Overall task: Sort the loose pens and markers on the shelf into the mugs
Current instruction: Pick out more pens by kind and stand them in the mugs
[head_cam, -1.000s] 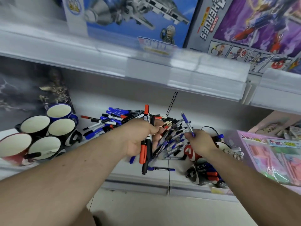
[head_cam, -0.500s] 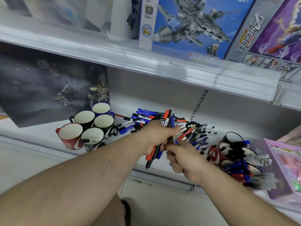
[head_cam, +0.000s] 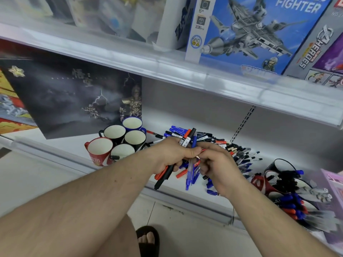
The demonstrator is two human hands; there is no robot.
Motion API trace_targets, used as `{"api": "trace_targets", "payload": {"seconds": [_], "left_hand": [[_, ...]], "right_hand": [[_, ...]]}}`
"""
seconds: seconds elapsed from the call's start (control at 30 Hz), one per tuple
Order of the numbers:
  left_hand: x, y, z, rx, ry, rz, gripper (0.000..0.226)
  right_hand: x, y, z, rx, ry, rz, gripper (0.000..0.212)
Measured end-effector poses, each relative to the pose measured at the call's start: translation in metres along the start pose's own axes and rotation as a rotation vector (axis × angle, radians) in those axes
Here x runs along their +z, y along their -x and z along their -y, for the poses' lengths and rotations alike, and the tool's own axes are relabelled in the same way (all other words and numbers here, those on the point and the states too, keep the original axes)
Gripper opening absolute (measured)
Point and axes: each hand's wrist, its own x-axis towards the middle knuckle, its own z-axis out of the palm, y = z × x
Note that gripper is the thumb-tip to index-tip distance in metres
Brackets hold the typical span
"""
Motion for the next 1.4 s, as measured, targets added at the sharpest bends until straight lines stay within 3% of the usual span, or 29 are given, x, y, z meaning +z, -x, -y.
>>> {"api": "trace_targets", "payload": {"seconds": [0.27,0.4,0.47,0.6,0.7,0.8,0.87,1.07,1.23,1.4], "left_hand": [[-0.016,0.007,0.007,0.014,-0.092,0.021,0.024],[-0.026,0.014,0.011,-0.029,-0.147,0.042,0.020],[-0.036,0.020,0.010,-0.049,-0.221,0.040,0.021],[-0.081,0.038,0.004,-0.140,-0.404,-0.130,0.024],[-0.106,0.053,0.003,-0.141,-0.117,-0.305,0.015],[-0.120,0.059,0.013,-0.114,-0.008,-0.397,0.015],[-0.134,0.058,0.024,-0.104,-0.013,-0.479,0.012],[-0.207,0.055,0.052,-0.179,-0.158,-0.923,0.014],[-0.246,0.040,0.083,-0.342,-0.331,-0.986,0.021],[-0.262,0.011,0.120,-0.497,-0.515,-0.934,0.027]], "right_hand": [[0.011,-0.012,-0.009,0.067,-0.133,0.203,0.021],[0.022,-0.020,-0.014,0.118,-0.128,0.134,0.007],[0.029,-0.027,-0.018,0.113,-0.079,0.051,0.019],[0.044,-0.040,-0.019,0.177,-0.331,-0.082,0.014],[0.058,-0.047,-0.025,0.228,-0.365,-0.059,0.013],[0.082,-0.050,-0.027,0.257,-0.393,0.005,0.015],[0.099,-0.054,-0.026,0.256,-0.338,0.050,0.013],[0.120,-0.062,-0.037,0.215,-0.047,0.044,0.011],[0.110,-0.071,-0.058,0.239,0.009,0.003,0.010],[0.100,-0.079,-0.073,0.269,0.073,-0.030,0.011]]}}
